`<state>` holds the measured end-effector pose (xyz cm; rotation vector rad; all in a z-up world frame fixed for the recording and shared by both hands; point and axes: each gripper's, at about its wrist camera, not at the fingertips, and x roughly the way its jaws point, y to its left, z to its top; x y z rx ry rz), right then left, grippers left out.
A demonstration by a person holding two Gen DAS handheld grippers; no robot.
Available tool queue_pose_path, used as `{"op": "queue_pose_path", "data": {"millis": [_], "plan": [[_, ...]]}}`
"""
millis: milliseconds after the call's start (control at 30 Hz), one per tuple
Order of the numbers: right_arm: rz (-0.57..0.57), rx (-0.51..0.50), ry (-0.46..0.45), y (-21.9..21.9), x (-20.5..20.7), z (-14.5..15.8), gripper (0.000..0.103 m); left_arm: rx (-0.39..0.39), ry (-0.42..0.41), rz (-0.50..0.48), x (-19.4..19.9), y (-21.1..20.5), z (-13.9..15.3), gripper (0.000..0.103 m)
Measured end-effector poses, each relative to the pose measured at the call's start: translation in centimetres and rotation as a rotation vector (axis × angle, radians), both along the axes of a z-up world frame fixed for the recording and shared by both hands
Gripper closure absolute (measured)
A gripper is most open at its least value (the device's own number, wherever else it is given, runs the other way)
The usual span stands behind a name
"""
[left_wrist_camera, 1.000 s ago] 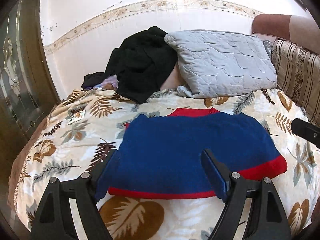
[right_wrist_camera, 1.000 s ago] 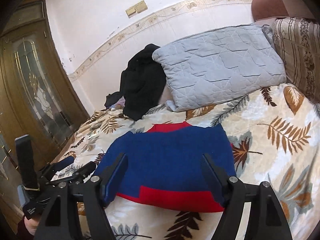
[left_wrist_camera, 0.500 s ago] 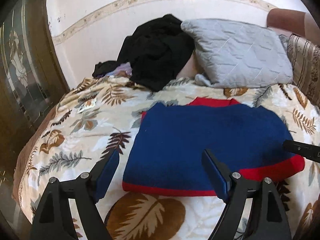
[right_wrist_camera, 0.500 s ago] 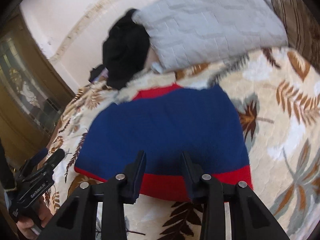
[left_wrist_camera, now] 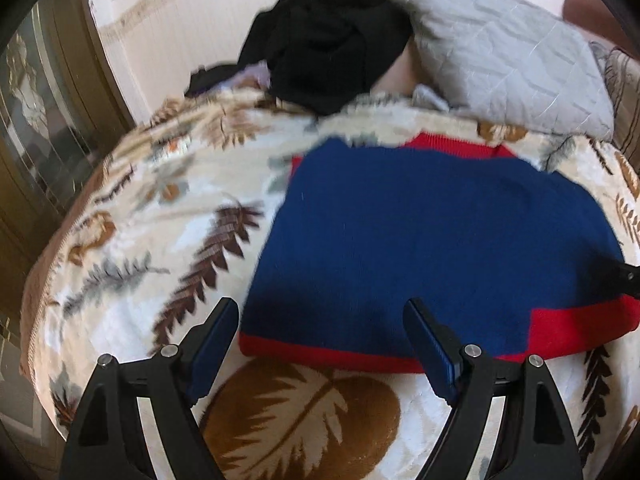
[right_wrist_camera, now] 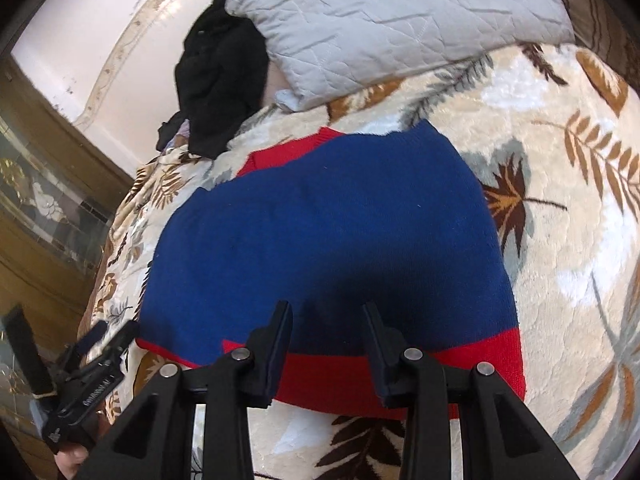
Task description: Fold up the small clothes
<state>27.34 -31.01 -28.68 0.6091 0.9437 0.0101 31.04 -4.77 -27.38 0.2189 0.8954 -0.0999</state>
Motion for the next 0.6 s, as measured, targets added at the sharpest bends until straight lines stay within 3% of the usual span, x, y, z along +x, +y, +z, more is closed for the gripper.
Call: {"op": "queue_pose_path", "data": {"millis": [233, 367, 433, 533, 600], "plan": [[-0.011, 0.044, 0.036, -0.7, 0.7, -1.4, 0.064, -0.014, 0.154, 0.051, 1.6, 0.9, -3.5, 0.018], [0.013, 0.073, 0.056, -0.9, 1.2, -1.9, 0.064, -0.044, 0.153, 0.047, 1.6, 1.2, -2.9, 0.018], [-0.016, 0.098, 0.005, -1.7, 1.3, -1.0, 0.064, -0.077, 0.128, 0.053, 1.6, 1.8, -2.1, 0.018], [-0.056, 0.067, -0.065, -3.5, 2.1, 0.2, 0.064, -0.059, 0.105, 0.079, 2.0, 2.6, -1.5, 0.018], [-0.082, 0.074, -0.066, -4.8, 3.2, -0.1, 0.064, -0.049, 0.102, 0.099, 2.4, 3.1, -1.6, 0.018]]}}
